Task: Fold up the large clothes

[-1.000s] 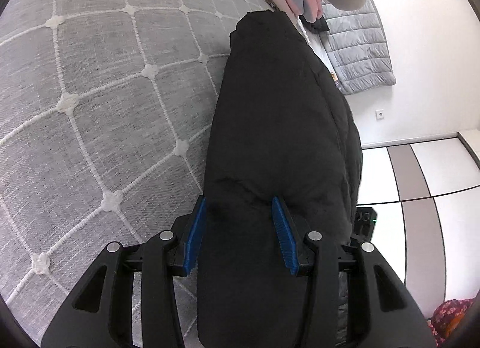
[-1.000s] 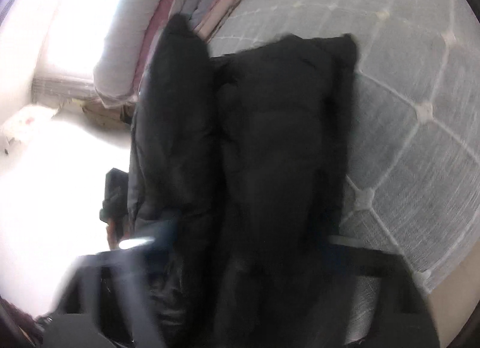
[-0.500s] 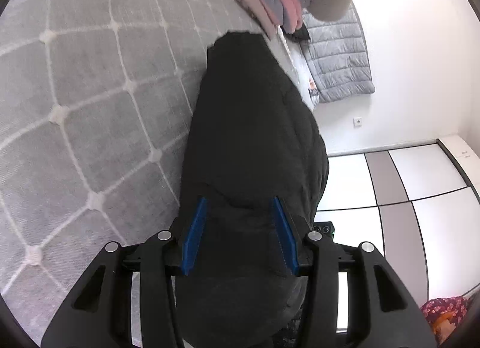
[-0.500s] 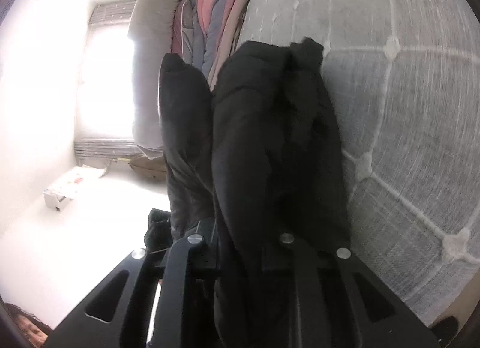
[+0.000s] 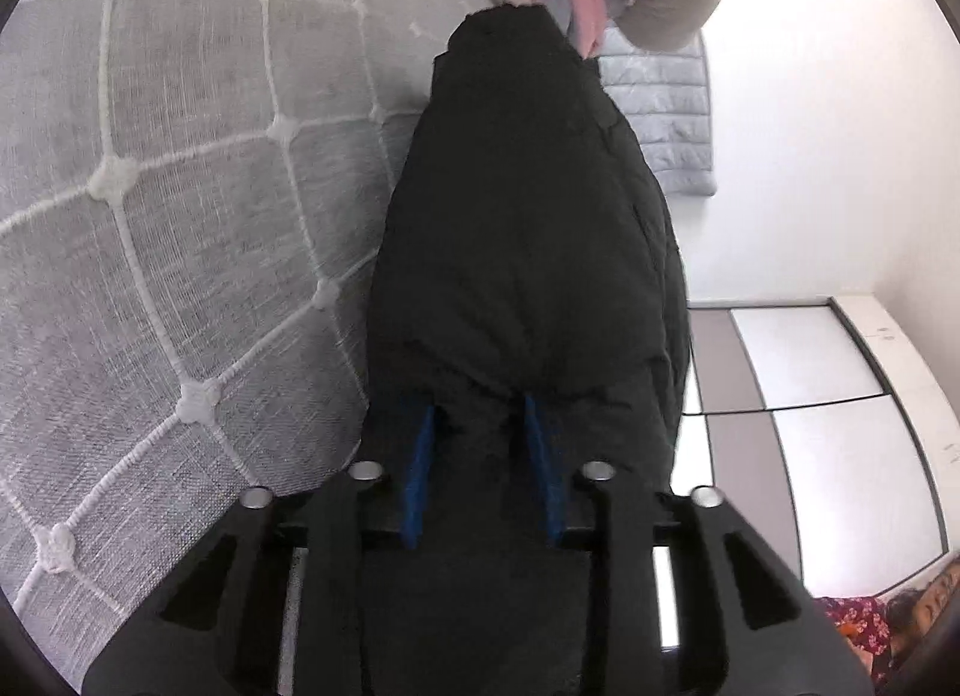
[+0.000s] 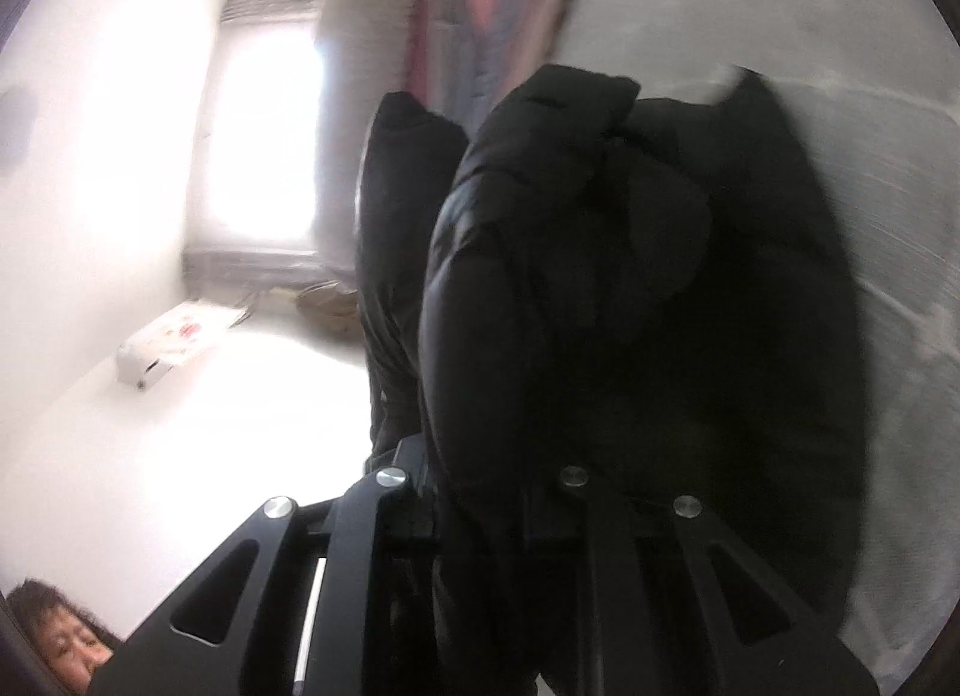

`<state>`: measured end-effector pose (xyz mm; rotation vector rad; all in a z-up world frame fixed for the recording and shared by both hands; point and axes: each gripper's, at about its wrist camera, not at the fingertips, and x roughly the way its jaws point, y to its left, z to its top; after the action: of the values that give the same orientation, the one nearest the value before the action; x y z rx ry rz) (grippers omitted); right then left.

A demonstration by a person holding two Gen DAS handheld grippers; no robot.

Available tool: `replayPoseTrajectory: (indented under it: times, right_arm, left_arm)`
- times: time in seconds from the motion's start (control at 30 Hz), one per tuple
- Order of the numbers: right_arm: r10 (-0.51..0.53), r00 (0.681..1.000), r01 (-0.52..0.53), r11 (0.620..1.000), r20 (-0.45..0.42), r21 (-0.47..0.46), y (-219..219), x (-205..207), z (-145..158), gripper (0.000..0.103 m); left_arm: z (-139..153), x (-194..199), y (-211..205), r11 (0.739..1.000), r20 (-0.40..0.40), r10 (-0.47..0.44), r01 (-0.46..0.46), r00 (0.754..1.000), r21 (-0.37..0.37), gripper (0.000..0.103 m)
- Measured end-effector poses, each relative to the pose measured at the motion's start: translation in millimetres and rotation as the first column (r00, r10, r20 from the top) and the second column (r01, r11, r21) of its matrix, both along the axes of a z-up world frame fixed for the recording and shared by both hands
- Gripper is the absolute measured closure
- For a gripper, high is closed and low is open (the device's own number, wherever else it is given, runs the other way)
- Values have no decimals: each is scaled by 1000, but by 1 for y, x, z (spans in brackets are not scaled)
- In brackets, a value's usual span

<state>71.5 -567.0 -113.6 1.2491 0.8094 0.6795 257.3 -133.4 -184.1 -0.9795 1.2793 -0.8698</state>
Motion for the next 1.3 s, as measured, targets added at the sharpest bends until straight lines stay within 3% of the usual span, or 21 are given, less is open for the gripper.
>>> replayPoseTrajectory:
  times: [0.13, 0.3, 0.47, 0.57, 0.73, 0.83, 0.9, 1.0, 1.1, 1.17, 1.2, 1.23, 1.27, 1.3]
  right_arm:
    - [51, 994, -53, 998, 96, 19, 24, 26, 35, 86]
    - [102, 979, -112, 993, 177, 45, 67, 77, 67, 86]
    - [164, 963, -183, 980, 213, 75, 133, 141, 70, 86]
    - [204, 957, -226, 970, 204, 89, 184, 182, 55, 86]
    - [275, 956, -281, 959, 105, 47, 268, 233, -8, 86]
    - [313, 949, -314, 949, -20, -40, 304, 245, -59, 86]
    - [319, 946, -322, 946, -56, -42, 311, 246, -83, 82]
    - [322, 945, -326, 942, -64, -74, 309, 242, -91, 71]
    - [332, 940, -341, 931, -82, -129, 308, 235, -86, 48]
    - [321, 944, -330, 929, -79, -166, 288, 221, -78, 31]
    - [312, 947, -320, 929, -71, -183, 286, 207, -69, 30]
    - [296, 953, -303, 931, -63, -204, 276, 202, -62, 29]
    - [274, 960, -281, 932, -62, -230, 272, 194, -56, 29]
    - [225, 972, -233, 926, -61, -299, 263, 182, -45, 28]
  left_arm:
    - [19, -3, 18, 998, 44, 50, -48, 998, -45, 94]
    - [72, -1, 71, 989, 153, 141, -132, 978, -66, 96]
    - [126, 7, 154, 969, 273, 245, -247, 930, -28, 97]
    - [141, 9, 203, 951, 321, 286, -309, 903, 20, 97]
    - [118, 23, 287, 901, 333, 351, -413, 875, 136, 97]
    - [73, 30, 327, 867, 266, 387, -446, 883, 221, 97]
    - [49, 29, 337, 864, 221, 396, -443, 891, 239, 97]
    - [34, 18, 356, 874, 213, 408, -447, 888, 189, 97]
    - [40, 26, 356, 877, 233, 401, -445, 886, 183, 97]
    - [51, 15, 361, 851, 285, 400, -468, 871, 238, 96]
    - [61, 10, 359, 830, 321, 397, -486, 860, 274, 93]
    - [73, 11, 354, 807, 351, 398, -506, 848, 305, 83]
    - [88, 5, 353, 754, 402, 401, -546, 823, 365, 72]
    - [104, -5, 351, 680, 462, 407, -599, 788, 423, 48]
